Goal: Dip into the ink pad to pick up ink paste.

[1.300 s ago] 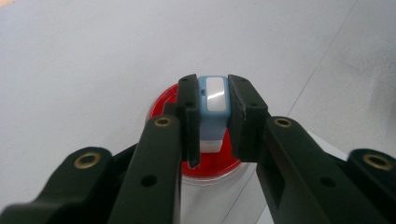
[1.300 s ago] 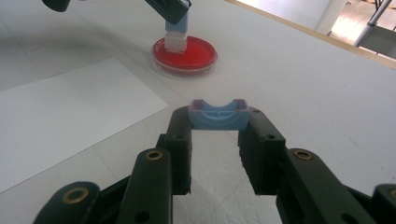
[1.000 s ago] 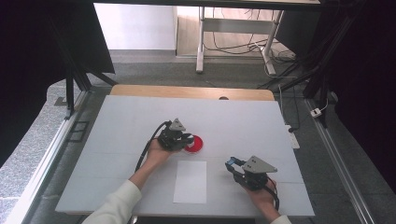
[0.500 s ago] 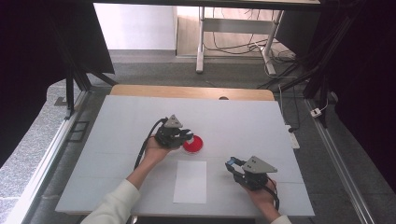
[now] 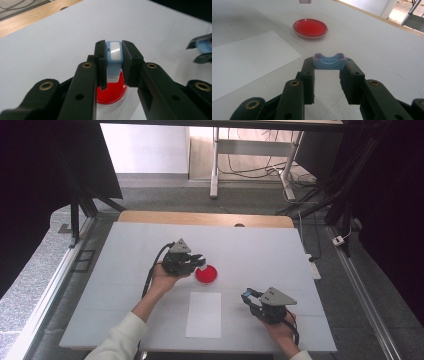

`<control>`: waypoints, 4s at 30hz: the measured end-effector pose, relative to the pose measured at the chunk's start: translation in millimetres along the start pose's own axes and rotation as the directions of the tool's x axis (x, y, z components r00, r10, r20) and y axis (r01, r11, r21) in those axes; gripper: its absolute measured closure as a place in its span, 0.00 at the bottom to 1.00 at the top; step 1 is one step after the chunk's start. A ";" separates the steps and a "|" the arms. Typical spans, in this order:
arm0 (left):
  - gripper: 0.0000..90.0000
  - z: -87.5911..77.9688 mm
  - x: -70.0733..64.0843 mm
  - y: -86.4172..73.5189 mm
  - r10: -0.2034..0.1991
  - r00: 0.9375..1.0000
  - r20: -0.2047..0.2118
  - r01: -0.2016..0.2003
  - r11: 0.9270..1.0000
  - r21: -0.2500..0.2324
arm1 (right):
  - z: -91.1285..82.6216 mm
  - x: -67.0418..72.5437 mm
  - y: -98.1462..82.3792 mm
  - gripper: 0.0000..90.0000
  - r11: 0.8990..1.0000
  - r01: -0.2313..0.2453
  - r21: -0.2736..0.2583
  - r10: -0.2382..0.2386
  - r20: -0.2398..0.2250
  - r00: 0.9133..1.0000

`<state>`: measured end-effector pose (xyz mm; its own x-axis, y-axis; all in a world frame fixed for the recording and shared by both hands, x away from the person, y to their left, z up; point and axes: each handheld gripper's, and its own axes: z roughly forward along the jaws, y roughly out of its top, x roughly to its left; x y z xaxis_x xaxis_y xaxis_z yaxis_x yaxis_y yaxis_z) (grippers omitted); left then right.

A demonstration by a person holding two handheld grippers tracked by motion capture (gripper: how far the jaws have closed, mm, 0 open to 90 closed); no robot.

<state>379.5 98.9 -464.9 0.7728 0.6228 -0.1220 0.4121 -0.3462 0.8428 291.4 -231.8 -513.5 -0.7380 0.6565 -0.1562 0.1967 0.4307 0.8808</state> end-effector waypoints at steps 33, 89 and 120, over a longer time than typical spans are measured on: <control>0.83 36.5 -4.6 -15.7 0.041 0.998 -0.037 -0.037 0.994 0.104 | -1.0 0.1 0.1 0.72 1.000 0.004 0.003 -0.004 -0.002 1.000; 0.84 45.3 -7.6 -21.2 0.060 0.997 -0.050 -0.053 0.990 0.134 | 0.2 0.9 -0.3 0.72 1.000 -0.003 0.007 0.003 -0.013 1.000; 0.84 27.8 -8.2 -12.0 0.061 0.997 -0.052 -0.057 0.996 0.073 | -0.8 0.4 0.0 0.72 1.000 0.001 0.008 -0.001 -0.010 1.000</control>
<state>381.6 78.4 -488.6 0.7702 0.6364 -0.0428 0.4013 -0.4312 0.8081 290.6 -232.0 -513.3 -0.7444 0.6501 -0.1526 0.2009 0.4359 0.8773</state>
